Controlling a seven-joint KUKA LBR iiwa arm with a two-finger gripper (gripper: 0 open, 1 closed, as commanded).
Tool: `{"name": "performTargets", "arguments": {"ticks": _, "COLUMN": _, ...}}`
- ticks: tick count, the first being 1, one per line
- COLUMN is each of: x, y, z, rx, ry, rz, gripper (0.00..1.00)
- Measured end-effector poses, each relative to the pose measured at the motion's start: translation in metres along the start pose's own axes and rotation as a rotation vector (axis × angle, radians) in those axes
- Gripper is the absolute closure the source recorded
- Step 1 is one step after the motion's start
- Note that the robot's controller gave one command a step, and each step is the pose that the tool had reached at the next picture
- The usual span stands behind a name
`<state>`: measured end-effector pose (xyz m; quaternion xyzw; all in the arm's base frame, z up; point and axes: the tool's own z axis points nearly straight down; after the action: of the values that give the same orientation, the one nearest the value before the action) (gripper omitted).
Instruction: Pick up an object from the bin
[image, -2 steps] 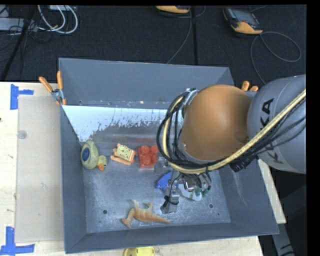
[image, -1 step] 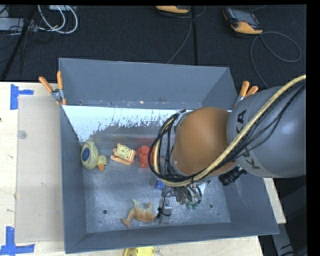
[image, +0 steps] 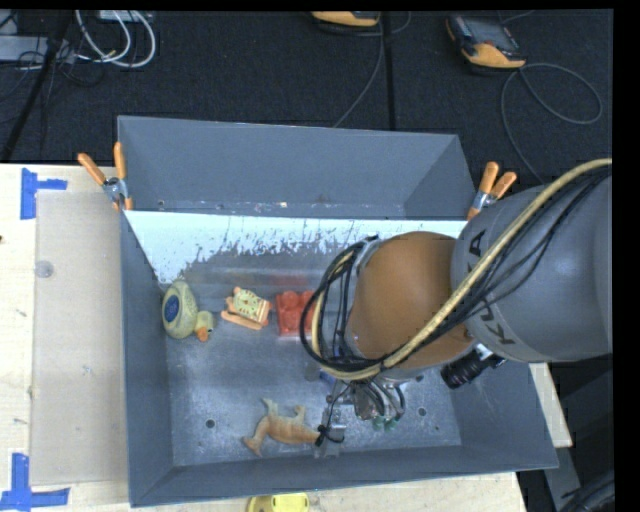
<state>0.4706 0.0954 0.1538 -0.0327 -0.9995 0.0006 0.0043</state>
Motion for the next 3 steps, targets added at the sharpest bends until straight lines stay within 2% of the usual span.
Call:
{"name": "performTargets", "arguments": {"ticks": 1, "x": -0.002, "y": -0.004, "z": 0.008, "rx": -0.001, "ry": -0.003, "rz": 0.071, "gripper": 0.00}}
{"name": "performTargets", "arguments": {"ticks": 2, "x": -0.009, "y": 0.008, "z": 0.085, "rx": -0.003, "ry": -0.008, "rz": 0.082, "gripper": 0.00}}
{"name": "performTargets", "arguments": {"ticks": 3, "x": -0.005, "y": 0.005, "z": 0.082, "rx": -0.004, "ry": -0.009, "rz": 0.122, "gripper": 1.00}}
